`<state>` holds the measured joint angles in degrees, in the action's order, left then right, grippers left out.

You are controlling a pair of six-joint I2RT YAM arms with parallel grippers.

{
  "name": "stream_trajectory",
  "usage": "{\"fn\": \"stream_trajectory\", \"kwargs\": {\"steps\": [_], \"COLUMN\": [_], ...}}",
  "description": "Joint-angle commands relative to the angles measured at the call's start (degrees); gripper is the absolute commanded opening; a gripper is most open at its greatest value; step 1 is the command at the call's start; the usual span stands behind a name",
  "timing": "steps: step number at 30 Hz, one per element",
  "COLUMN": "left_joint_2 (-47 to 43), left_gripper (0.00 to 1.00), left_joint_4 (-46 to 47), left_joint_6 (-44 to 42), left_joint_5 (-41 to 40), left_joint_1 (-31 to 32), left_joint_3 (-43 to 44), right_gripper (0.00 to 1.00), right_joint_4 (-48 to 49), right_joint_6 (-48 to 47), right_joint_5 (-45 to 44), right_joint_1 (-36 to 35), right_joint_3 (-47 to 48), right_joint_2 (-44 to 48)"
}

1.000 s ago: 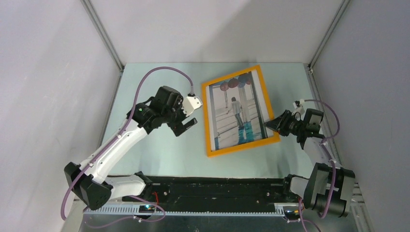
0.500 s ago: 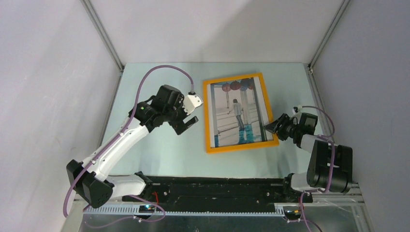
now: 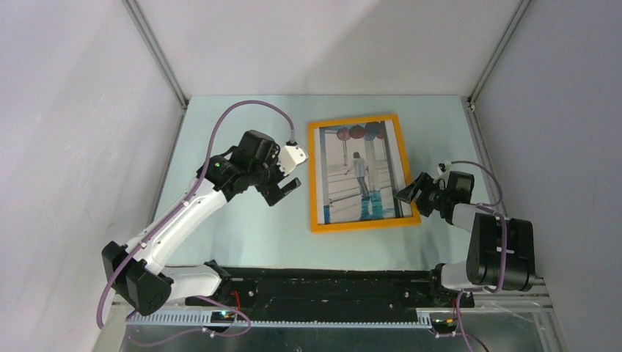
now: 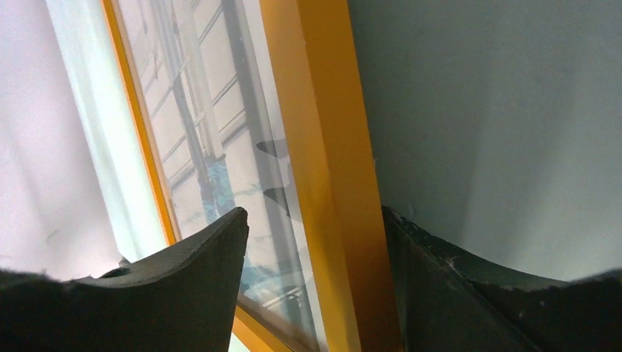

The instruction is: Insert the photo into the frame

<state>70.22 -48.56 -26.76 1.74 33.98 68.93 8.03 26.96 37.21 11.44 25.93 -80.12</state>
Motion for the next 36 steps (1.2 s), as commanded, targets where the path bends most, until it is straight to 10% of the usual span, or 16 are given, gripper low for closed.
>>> {"fn": "stream_trajectory", "kwargs": {"steps": [1, 36], "left_joint_2": [0.19, -3.66], "left_gripper": [1.0, 1.0], "left_joint_4": [1.2, 1.73], "left_joint_6": [0.95, 0.97], "left_joint_5": [0.19, -2.36], "left_joint_1": [-0.33, -0.38], "left_joint_3": [0.68, -1.03], "right_gripper": [0.71, 1.0], "right_joint_4": [-0.44, -12.86], "right_joint_6": [-1.34, -8.51], "right_joint_5": [-3.21, -15.44], "right_joint_1": [-2.38, -5.12], "right_joint_3": [0.96, 6.38], "right_joint_2": [4.05, 13.83]}}
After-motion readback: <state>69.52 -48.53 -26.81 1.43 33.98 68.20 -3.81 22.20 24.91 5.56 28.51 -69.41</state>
